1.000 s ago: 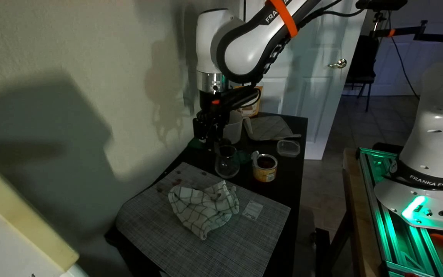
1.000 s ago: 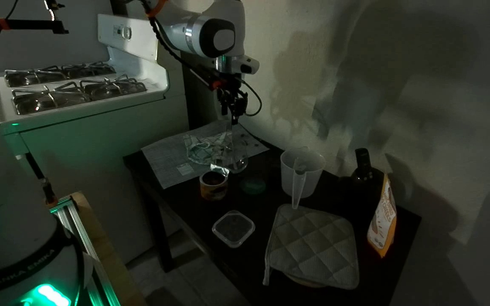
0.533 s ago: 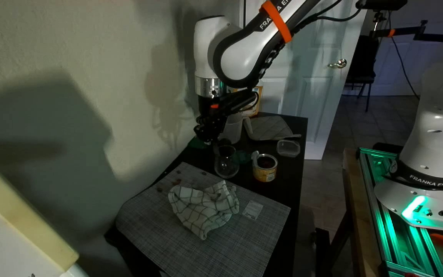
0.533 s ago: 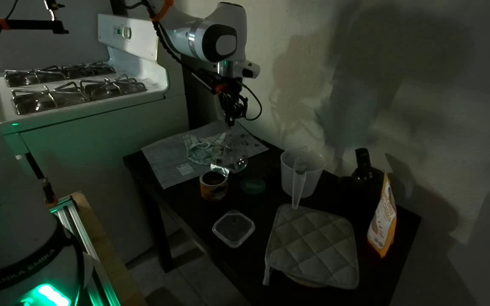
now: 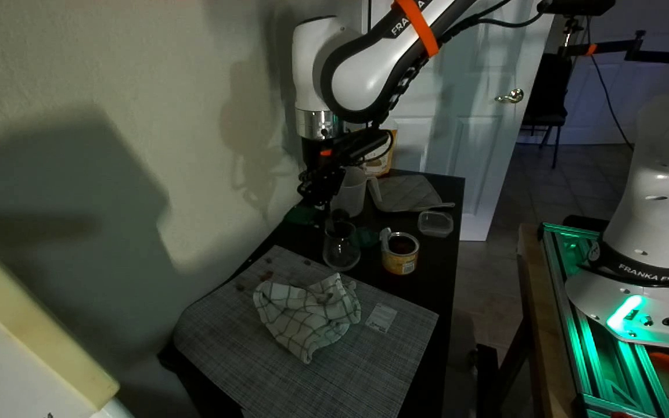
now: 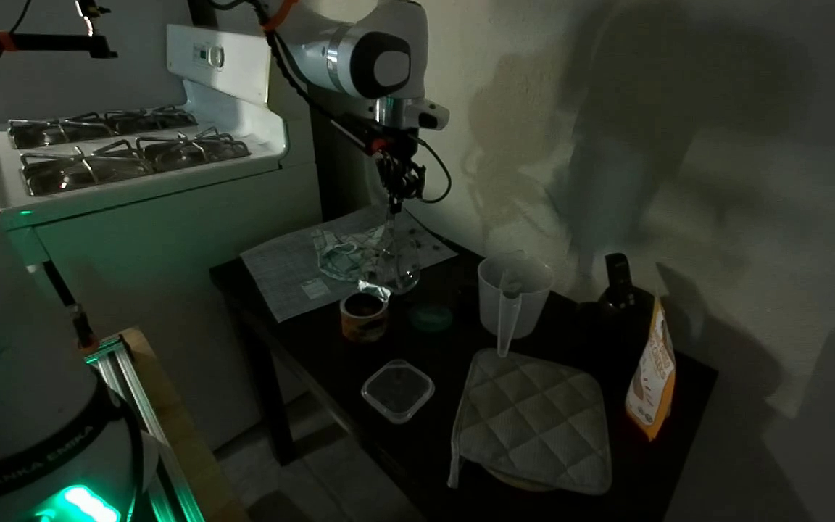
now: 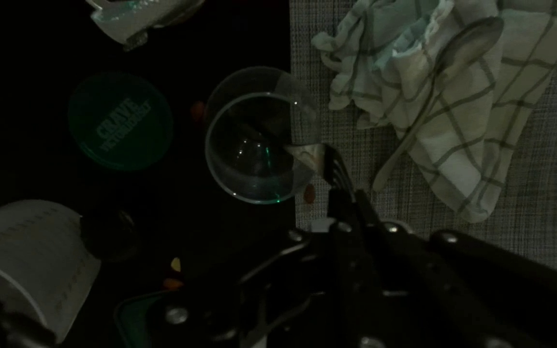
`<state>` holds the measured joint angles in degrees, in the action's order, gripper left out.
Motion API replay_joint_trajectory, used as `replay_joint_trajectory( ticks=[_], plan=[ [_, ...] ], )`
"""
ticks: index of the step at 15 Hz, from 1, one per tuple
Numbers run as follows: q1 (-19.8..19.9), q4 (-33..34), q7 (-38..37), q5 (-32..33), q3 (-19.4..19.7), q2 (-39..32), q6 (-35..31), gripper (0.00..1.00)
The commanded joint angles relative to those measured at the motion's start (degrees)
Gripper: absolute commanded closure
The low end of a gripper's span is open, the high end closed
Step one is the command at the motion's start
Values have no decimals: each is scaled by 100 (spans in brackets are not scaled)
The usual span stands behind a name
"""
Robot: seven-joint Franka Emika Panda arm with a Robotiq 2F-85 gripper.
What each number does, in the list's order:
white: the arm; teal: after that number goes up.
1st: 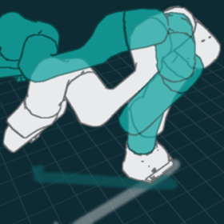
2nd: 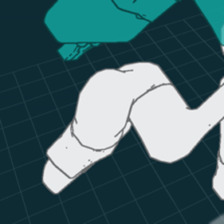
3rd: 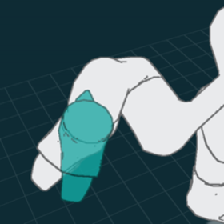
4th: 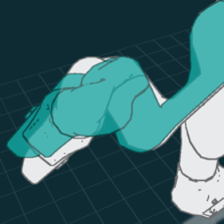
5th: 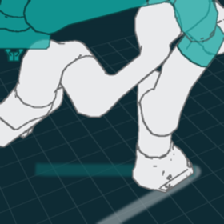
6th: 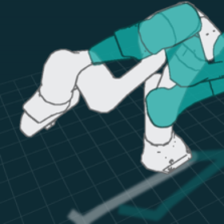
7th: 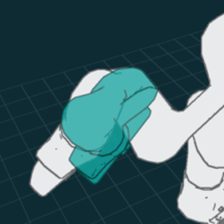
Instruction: Put the spoon on the mat
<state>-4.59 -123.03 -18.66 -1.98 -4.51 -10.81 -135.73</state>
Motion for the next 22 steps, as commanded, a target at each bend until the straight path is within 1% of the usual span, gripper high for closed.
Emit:
replay_joint_trajectory(
  ticks=[1, 9, 11, 12, 13, 14, 15, 18, 20, 22],
  plan=[
    [-7, -98, 42, 3, 116, 438, 317, 99],
    [-48, -127, -68, -75, 10, 1372, 595, 99],
    [-114, -213, 158, -276, -92, 1699, 610, 99],
    [-188, -277, 369, -427, -166, 1871, 542, 99],
    [-296, -359, 506, -423, -280, 2008, 454, 99],
    [-381, -395, 551, -186, -409, 2074, 367, 99],
    [-433, -422, 159, 367, -615, 2057, 267, 99],
    [-532, -283, -238, 1451, -1069, 1726, 280, 99],
    [-553, -223, -382, 2253, -1222, 1384, 248, 99],
    [-562, -149, -417, 3130, -1213, 991, 158, 99]
  ],
)
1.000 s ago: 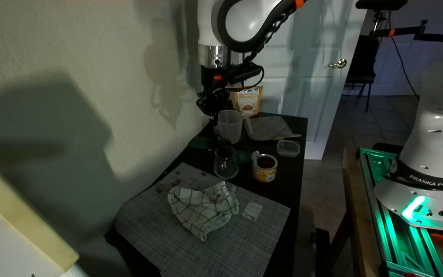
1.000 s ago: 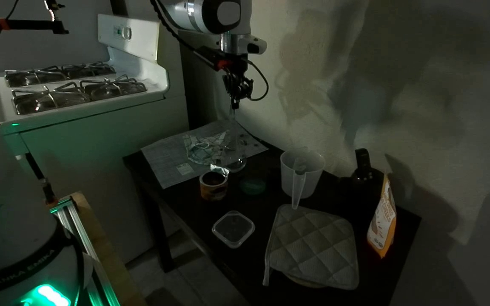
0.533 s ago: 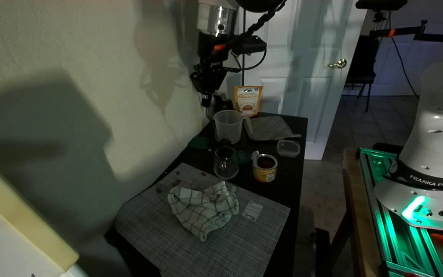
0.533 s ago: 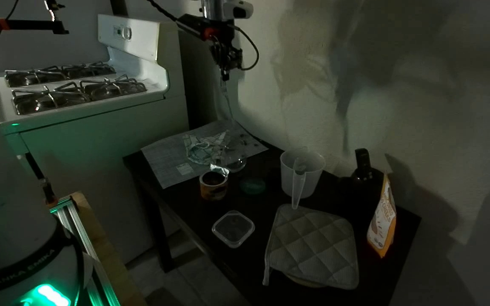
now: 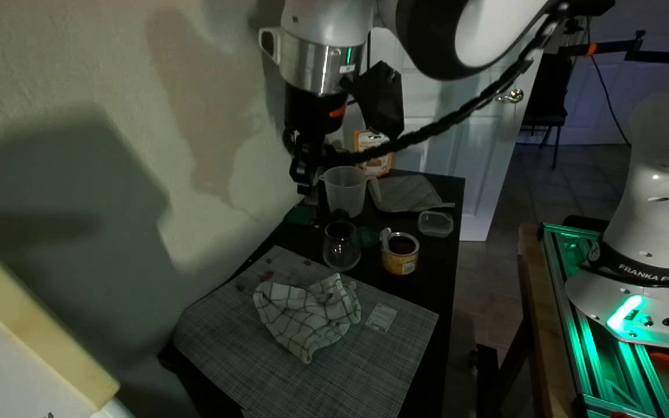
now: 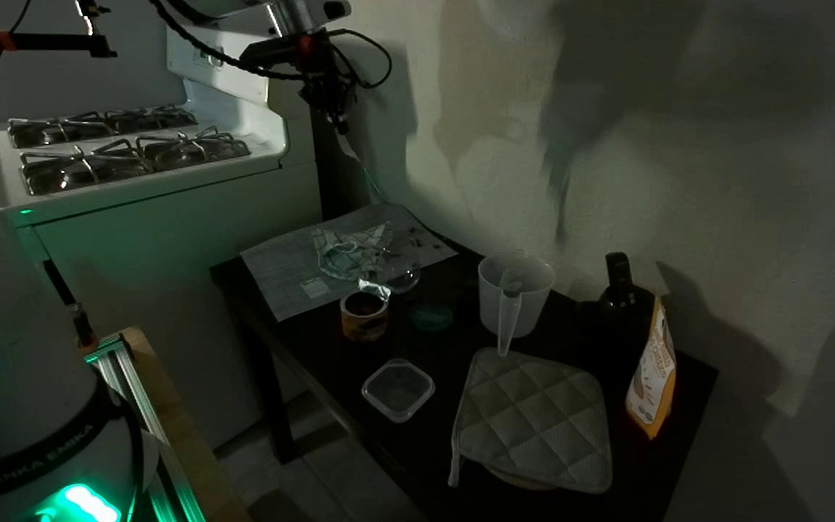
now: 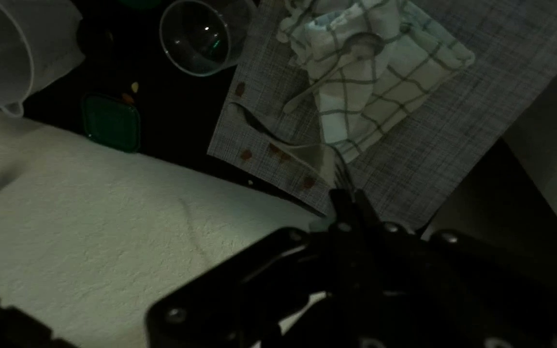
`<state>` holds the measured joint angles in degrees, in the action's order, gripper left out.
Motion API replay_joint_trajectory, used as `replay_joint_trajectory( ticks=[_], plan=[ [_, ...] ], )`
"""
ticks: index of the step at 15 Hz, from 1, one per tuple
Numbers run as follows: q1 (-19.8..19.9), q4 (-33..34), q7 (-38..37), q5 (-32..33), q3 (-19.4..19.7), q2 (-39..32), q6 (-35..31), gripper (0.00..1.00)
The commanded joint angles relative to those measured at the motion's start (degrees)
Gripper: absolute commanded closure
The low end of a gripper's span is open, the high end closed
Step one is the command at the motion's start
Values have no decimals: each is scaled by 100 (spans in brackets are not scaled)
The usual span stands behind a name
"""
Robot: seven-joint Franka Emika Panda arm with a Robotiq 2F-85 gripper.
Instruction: Put the spoon on the mat
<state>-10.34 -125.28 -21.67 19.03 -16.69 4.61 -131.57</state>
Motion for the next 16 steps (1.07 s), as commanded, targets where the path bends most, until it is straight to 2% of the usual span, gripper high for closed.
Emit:
replay_joint_trajectory(
  ticks=[1, 3, 6, 7, 11, 12, 16],
  plan=[
    [2, 114, -145, 1499, 64, -736, -322, 99],
    [-59, 189, -193, 2286, 248, -1111, -525, 99],
    [-130, 402, -109, 2739, 516, -1686, -987, 99],
    [-155, 471, -78, 2782, 580, -1826, -1107, 99],
    [-160, 431, 600, 2044, 528, -2029, -1508, 99],
    [-171, 394, 788, 1827, 498, -2040, -1538, 80],
    [-248, 249, 1616, 719, 406, -1766, -1145, 47]
  ],
)
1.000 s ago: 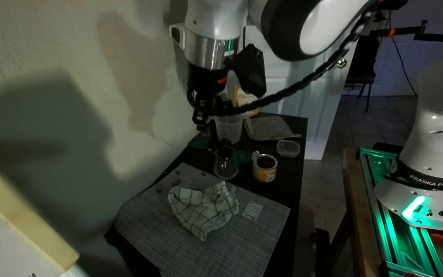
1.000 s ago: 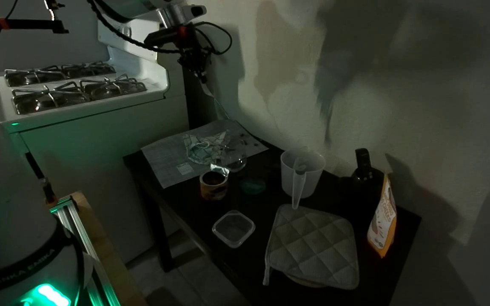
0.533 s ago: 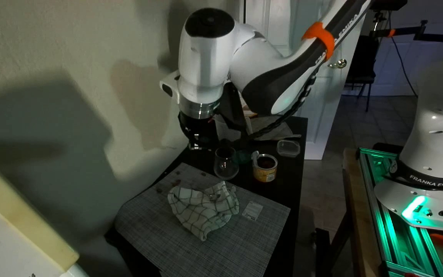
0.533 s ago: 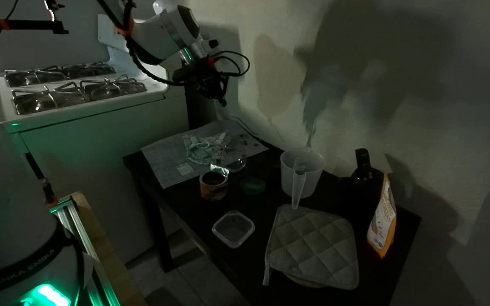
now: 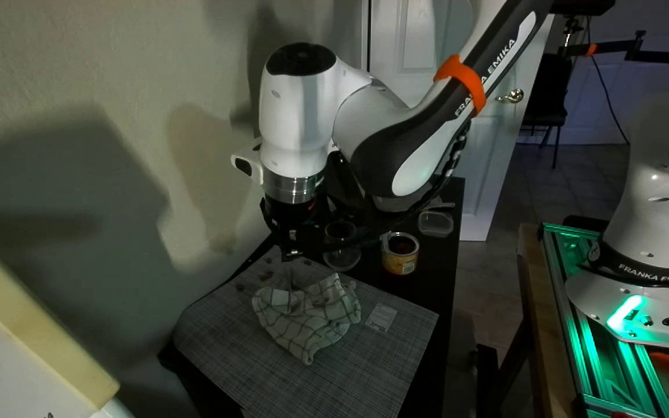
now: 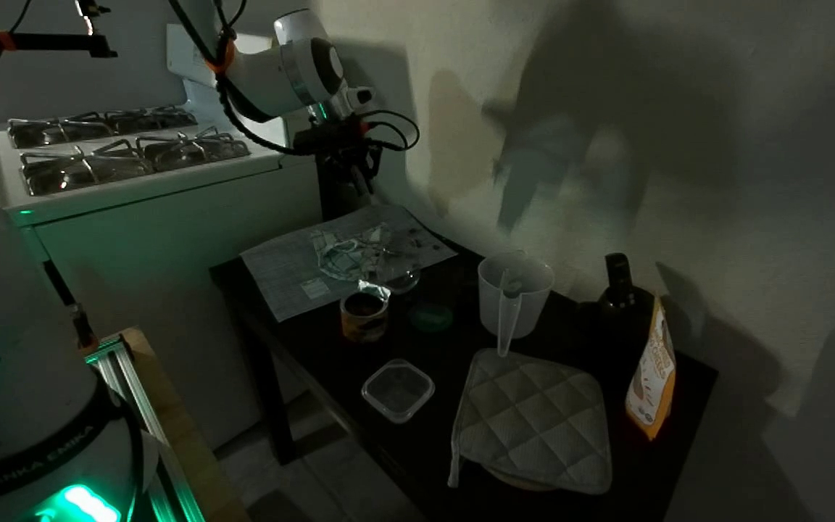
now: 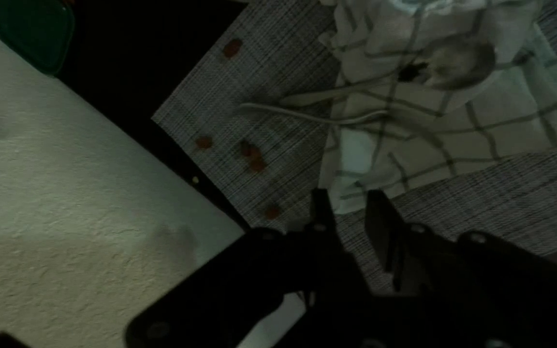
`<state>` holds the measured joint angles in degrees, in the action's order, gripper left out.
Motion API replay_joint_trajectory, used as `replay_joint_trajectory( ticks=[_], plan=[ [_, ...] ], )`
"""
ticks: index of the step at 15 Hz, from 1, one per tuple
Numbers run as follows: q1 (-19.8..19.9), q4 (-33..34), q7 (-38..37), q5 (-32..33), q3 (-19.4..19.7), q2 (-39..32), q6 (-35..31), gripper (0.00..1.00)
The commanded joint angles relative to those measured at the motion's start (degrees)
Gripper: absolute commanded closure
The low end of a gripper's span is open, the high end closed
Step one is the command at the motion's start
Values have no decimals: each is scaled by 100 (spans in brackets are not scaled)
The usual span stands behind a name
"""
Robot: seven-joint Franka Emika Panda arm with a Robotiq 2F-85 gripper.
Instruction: Put the spoon on the mat
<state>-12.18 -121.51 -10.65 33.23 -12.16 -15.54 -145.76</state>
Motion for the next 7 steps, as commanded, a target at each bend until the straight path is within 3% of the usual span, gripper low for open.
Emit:
replay_joint_trajectory(
  ticks=[1, 3, 4, 5, 6, 7],
  plan=[
    [-60, -158, 624, -986, -44, 368, 357, 41],
    [164, -313, 1261, -2026, -188, 764, 472, 25],
    [781, -488, 1730, -2484, -753, 987, 441, 19],
    [885, -660, 1999, -2944, -812, 1245, 420, 10],
    [246, -141, 1514, -2324, -255, 631, 369, 3],
    [321, -196, 1662, -2441, -285, 779, 377, 21]
  ],
)
